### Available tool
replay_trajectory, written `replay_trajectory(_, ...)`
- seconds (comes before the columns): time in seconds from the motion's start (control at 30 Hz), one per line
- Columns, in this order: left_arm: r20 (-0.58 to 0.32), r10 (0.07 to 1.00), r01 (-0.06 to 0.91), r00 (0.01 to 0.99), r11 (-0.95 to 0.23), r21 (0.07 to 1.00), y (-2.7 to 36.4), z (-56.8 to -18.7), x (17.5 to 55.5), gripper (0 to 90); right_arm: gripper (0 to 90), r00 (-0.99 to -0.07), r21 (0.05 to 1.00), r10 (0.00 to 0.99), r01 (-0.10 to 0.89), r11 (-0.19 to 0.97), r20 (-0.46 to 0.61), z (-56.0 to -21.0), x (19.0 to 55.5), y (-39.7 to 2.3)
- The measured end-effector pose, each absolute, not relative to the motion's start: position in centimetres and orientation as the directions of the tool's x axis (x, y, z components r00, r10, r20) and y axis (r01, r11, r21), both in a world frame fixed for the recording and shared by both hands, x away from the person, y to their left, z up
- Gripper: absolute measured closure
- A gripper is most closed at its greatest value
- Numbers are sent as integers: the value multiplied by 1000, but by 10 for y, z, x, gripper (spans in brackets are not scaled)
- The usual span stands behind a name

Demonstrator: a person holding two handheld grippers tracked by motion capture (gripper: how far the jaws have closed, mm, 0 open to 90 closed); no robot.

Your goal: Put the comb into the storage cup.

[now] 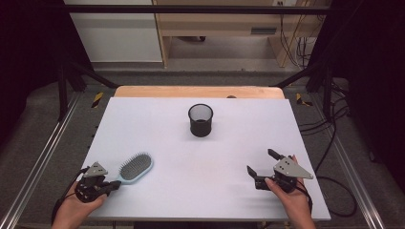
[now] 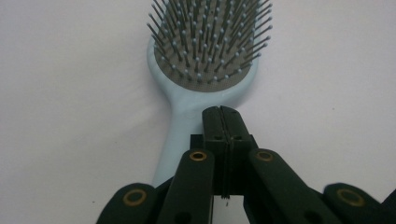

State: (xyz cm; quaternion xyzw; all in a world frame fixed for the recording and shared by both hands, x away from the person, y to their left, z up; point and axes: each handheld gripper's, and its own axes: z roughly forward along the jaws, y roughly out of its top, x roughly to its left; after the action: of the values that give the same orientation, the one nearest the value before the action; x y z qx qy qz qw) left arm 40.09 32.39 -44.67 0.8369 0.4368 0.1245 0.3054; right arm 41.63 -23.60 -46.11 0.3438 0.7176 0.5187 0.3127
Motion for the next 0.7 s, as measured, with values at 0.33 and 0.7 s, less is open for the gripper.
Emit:
replay_trajectory(0.33, -7, 818, 619, 575, -429, 657, 333, -434, 404, 691, 51, -568, 959, 818, 170, 226, -92, -461, 417, -236)
replay_trajectory(0.7, 22, 829, 616, 558, -432, 658, 332, -438, 405, 338, 51, -569, 959, 817, 171, 226, -91, -461, 417, -236)
